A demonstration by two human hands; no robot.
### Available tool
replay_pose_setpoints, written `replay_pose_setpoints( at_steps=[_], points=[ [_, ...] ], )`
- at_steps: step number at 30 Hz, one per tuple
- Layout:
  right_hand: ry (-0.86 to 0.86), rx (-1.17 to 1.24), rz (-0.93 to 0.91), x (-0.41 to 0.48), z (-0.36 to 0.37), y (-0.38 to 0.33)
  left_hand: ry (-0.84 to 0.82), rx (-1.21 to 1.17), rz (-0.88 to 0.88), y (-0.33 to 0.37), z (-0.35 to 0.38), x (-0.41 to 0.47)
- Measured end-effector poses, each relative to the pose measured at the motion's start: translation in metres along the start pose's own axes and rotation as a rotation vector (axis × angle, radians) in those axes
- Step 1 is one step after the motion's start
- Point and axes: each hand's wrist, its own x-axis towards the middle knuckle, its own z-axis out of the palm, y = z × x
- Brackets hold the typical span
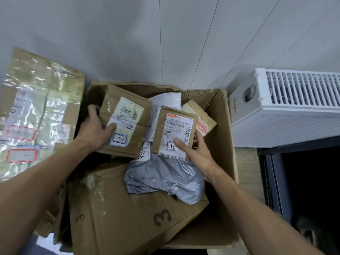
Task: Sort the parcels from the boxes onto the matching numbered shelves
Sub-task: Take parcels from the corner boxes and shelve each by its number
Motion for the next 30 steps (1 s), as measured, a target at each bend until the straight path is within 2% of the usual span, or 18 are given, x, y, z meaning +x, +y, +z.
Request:
replay_pose_setpoints(
  at_steps=[3,5,7,9,13,16,21,25,30],
  points=[
    [-0.004,0.006,0.005,-0.001,0.000,-0.002,-0.054,-0.032,0.052,0.002,0.004,-0.004],
    [0.007,-0.013,0.011,-0.001,0.000,-0.003,-0.167,-0.048,0.133,-0.001,0.004,-0.010],
    [0.022,-0.031,0.016,-0.001,0.001,-0.004,-0.296,0.023,0.230,-0.009,0.003,-0.013],
    [0.023,-0.039,0.020,-0.002,0.001,-0.004,-0.341,0.152,0.294,-0.018,0.001,-0.011],
    [0.018,-0.043,0.013,-0.004,0.001,-0.004,-0.263,0.280,0.412,-0.029,0.000,-0.007],
    [0.014,-0.065,0.008,-0.003,-0.001,-0.003,-0.268,0.308,0.500,-0.037,0.002,-0.005],
    [0.018,-0.003,-0.015,-0.008,-0.005,-0.005,-0.179,0.220,0.546,-0.036,-0.002,-0.008],
    [0.136,0.092,-0.075,-0.019,-0.011,-0.013,-0.087,0.106,0.546,-0.016,-0.014,-0.015],
    [0.344,0.148,-0.111,-0.025,-0.020,-0.026,-0.403,0.059,0.625,-0.002,-0.044,-0.016]
  ],
)
